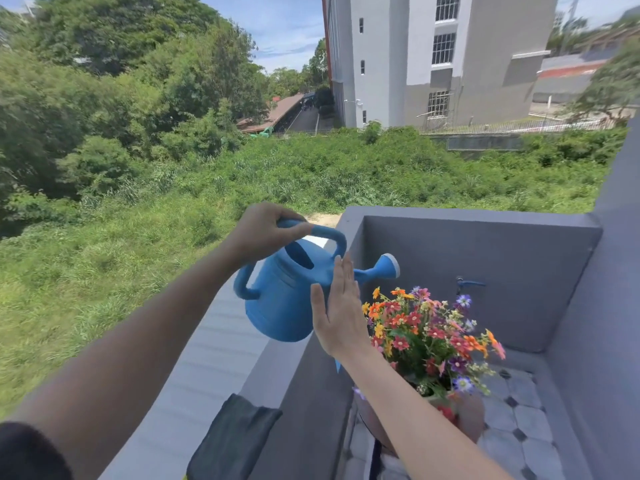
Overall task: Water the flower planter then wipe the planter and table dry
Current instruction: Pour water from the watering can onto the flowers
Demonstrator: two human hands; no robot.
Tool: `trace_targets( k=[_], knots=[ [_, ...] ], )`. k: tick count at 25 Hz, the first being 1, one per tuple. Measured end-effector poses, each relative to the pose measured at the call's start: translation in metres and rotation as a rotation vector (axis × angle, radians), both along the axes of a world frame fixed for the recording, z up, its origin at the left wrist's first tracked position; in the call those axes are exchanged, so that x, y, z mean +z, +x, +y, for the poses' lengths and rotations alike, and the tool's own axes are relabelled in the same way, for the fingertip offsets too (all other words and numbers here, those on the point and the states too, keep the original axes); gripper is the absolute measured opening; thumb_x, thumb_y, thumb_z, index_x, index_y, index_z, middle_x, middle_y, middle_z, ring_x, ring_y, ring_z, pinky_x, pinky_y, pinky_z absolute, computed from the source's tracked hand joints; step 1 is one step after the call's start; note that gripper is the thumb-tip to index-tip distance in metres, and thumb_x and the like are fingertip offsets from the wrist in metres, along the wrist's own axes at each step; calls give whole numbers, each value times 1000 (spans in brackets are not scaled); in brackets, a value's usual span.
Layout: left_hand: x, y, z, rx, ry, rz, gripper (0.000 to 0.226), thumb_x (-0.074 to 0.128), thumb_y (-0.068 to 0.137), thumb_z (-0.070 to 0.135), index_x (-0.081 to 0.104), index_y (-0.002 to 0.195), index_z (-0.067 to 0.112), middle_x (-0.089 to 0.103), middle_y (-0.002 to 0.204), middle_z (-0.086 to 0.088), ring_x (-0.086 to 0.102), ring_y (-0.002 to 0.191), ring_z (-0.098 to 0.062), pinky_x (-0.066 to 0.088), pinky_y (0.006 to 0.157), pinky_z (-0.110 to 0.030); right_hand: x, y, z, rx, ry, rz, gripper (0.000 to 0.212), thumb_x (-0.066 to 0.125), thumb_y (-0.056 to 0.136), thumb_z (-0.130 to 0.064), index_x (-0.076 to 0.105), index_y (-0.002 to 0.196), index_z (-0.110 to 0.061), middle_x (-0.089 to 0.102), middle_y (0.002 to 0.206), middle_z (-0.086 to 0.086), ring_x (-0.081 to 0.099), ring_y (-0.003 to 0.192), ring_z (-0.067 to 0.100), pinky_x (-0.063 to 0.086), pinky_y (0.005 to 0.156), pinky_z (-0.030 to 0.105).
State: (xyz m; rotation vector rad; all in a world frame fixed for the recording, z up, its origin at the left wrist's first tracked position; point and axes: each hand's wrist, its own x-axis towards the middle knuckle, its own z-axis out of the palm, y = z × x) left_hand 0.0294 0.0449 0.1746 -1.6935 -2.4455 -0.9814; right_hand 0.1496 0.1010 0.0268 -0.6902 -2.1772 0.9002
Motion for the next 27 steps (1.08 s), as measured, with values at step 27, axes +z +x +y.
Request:
trace_targets(
  k=[27],
  knots=[
    [61,29,45,-172,-449,364,19,74,74,42,75,86,26,70,71,-1,57,62,-19,43,59,-30,22,4,-39,55,-188,99,67,23,100,-43,-5,152,-11,-12,162,2,-9,149,13,-7,117,28]
  ],
)
